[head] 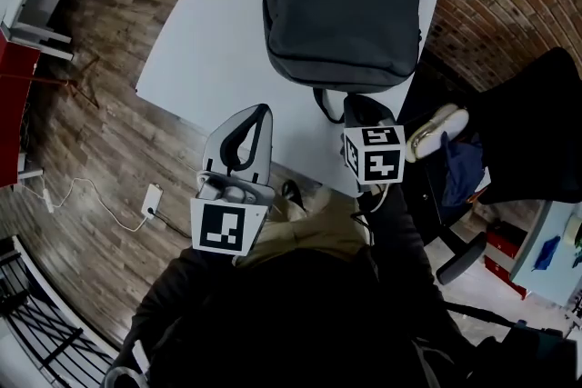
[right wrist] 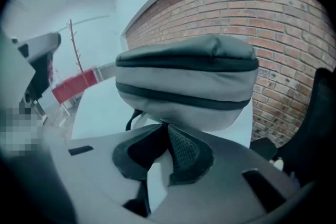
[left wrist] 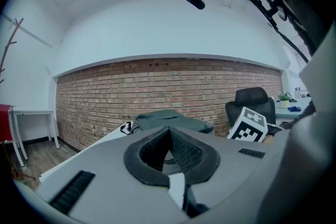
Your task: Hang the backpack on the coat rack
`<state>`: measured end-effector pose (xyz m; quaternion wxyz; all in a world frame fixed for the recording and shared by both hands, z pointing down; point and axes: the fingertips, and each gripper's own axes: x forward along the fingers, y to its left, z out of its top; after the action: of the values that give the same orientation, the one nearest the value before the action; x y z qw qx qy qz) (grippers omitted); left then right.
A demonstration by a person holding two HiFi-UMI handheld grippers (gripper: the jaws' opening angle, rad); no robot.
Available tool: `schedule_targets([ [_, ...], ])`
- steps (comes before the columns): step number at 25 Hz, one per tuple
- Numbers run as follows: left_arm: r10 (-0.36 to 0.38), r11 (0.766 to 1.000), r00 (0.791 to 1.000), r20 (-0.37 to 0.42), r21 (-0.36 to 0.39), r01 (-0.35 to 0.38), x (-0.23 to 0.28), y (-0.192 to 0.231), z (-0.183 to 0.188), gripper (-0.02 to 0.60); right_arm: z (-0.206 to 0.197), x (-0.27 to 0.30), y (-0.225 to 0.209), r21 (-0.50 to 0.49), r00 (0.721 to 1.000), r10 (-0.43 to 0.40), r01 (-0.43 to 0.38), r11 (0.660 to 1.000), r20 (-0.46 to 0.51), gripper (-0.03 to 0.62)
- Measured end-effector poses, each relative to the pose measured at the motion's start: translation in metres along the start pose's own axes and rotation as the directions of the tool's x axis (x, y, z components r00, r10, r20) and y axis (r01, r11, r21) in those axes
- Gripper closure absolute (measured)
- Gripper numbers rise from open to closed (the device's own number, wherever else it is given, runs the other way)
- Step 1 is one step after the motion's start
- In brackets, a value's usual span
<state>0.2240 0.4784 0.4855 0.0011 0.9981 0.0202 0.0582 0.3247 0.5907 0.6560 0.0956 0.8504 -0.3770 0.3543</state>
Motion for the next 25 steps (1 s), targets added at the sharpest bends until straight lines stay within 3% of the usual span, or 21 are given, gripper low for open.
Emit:
schedule_targets([
  [3,0.006,1.0,1.0,0.002,0.002,-0.006,-0.003,0.003,0.001,0.572,0.023,-0.023,0.003,0.074,0.985,0.066,-0.079,0.994,0.158,0.562],
  [9,-0.011,1.0,0.999,0.034,0.012,0.01,-0.012,-0.007,0.022,0.572,0.098,-0.099,0.019,0.033,0.914,0.1,-0.123,0.992,0.393,0.563],
  [12,-0.015,1.0,0.998,0.061,0.017,0.014,-0.02,-0.013,0.046,0.572,0.141,-0.148,0.031,0.0,0.863,0.109,-0.126,0.992,0.493,0.563],
  [16,-0.018,0.999,0.99,0.141,0.038,0.013,-0.023,-0.019,0.092,0.572,0.205,-0.215,0.044,-0.071,0.766,0.141,-0.124,0.99,0.627,0.563],
  [20,-0.018,0.999,0.982,0.187,0.038,0.011,-0.033,-0.021,0.131,0.572,0.26,-0.269,0.063,-0.141,0.7,0.207,-0.151,0.978,0.684,0.563],
  [23,-0.007,0.999,0.976,0.216,0.035,-0.001,-0.035,-0.02,0.155,0.572,0.296,-0.286,0.064,-0.149,0.68,0.256,-0.213,0.966,0.687,0.562],
  [25,-0.004,0.997,0.973,0.231,0.071,-0.013,-0.032,-0.02,0.164,0.572,0.31,-0.288,0.06,-0.14,0.676,0.273,-0.245,0.959,0.685,0.562],
])
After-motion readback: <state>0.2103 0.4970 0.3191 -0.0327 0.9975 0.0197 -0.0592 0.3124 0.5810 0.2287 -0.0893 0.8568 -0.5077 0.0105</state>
